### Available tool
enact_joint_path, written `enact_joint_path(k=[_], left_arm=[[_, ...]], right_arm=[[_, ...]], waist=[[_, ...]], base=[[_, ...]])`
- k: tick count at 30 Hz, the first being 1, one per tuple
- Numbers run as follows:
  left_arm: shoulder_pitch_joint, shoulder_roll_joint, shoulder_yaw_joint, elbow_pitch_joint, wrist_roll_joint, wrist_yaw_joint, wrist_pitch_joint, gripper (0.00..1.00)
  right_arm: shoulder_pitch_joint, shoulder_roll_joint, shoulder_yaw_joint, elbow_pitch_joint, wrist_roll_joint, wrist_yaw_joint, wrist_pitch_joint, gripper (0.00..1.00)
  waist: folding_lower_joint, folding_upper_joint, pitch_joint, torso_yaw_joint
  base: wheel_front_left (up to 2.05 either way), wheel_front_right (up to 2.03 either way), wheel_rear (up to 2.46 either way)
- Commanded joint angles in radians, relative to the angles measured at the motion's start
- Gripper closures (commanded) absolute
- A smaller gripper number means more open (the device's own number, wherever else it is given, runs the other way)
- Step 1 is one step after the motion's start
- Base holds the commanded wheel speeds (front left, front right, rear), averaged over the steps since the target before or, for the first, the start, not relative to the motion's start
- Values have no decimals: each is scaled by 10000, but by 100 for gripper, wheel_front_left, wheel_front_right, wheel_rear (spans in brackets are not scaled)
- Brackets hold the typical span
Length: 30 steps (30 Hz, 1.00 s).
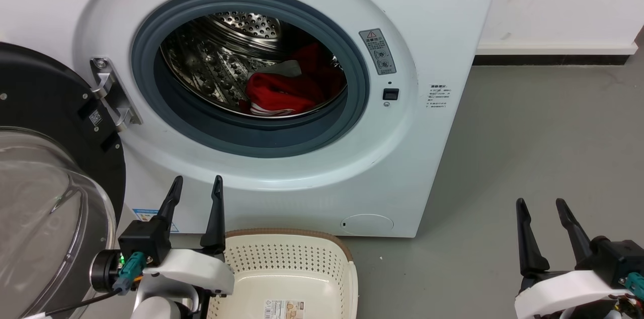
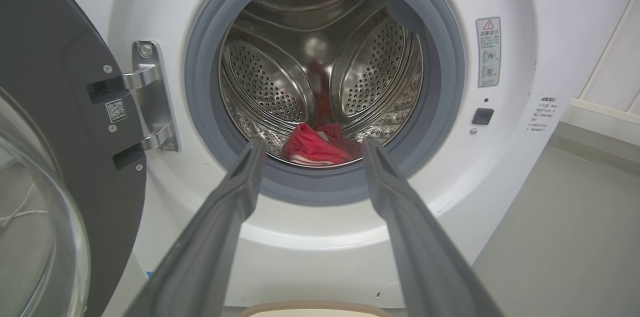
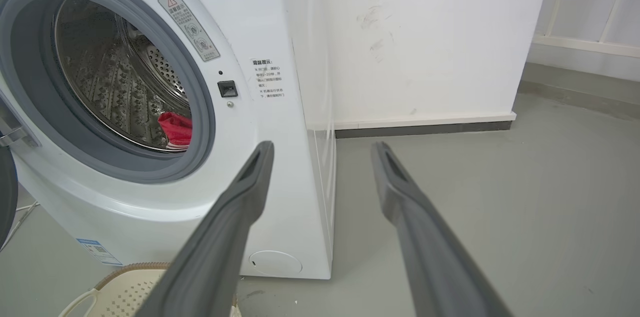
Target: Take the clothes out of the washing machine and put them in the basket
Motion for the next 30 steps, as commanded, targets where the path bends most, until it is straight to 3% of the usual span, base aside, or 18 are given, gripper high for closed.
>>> enact_joint_path(k=[1, 21, 30], left_arm=[[-174, 61, -31, -1, 216, 54, -71, 0], [-109, -49, 106, 505, 1200, 65, -442, 0], [-61, -109, 243, 647, 1012, -5, -433, 0]], right_arm=[[66, -7, -10, -122, -180, -3, -67, 0], [330, -5, -48, -601, -1440, -3, -93, 0], [329, -5, -68, -521, -1263, -3, -34, 0]], waist=[[0, 0, -1, 2], [0, 0, 7, -54], [0, 0, 16, -66]], base=[[0, 0, 0], [0, 0, 0], [0, 0, 0]])
